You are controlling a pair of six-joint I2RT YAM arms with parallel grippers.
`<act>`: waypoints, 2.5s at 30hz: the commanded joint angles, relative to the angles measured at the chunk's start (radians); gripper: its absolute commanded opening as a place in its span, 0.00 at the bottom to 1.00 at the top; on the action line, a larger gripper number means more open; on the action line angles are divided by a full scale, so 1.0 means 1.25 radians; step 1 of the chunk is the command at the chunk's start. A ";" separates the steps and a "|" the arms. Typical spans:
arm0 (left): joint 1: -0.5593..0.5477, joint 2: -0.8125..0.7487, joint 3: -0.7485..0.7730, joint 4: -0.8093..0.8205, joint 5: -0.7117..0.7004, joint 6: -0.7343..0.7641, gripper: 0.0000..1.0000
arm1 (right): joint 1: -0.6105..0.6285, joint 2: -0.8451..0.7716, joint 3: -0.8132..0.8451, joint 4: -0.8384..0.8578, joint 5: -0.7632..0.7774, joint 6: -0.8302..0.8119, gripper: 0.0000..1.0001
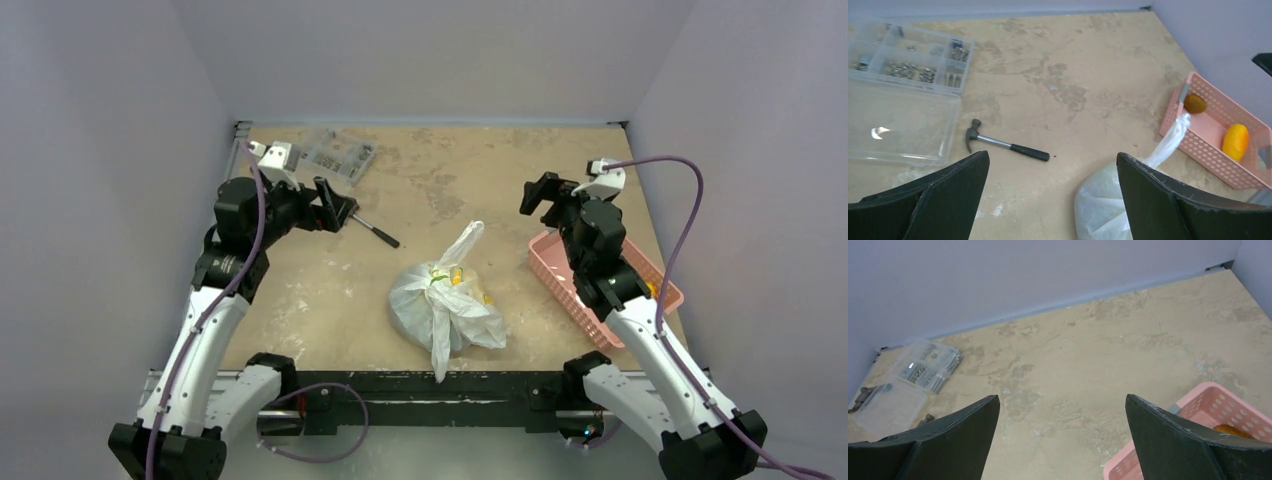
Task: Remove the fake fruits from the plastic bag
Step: Untie the plastic bag at the center of the board.
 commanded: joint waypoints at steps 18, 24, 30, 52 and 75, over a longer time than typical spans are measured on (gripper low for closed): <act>-0.232 0.208 0.139 -0.135 0.254 0.033 0.93 | 0.033 0.056 -0.049 0.045 -0.527 0.091 0.99; -0.321 0.307 0.208 -0.271 0.186 0.078 0.84 | 0.173 0.052 -0.109 0.045 -0.520 0.052 0.87; -0.333 0.374 0.272 -0.374 0.129 0.093 0.81 | 0.392 0.065 -0.117 -0.021 -0.245 0.009 0.85; -0.333 0.384 0.262 -0.371 0.165 0.120 0.87 | 0.642 0.160 -0.109 0.070 0.148 0.006 0.00; -0.372 0.495 0.278 -0.397 0.239 0.118 0.76 | 0.335 0.167 -0.193 0.374 -0.520 0.062 0.00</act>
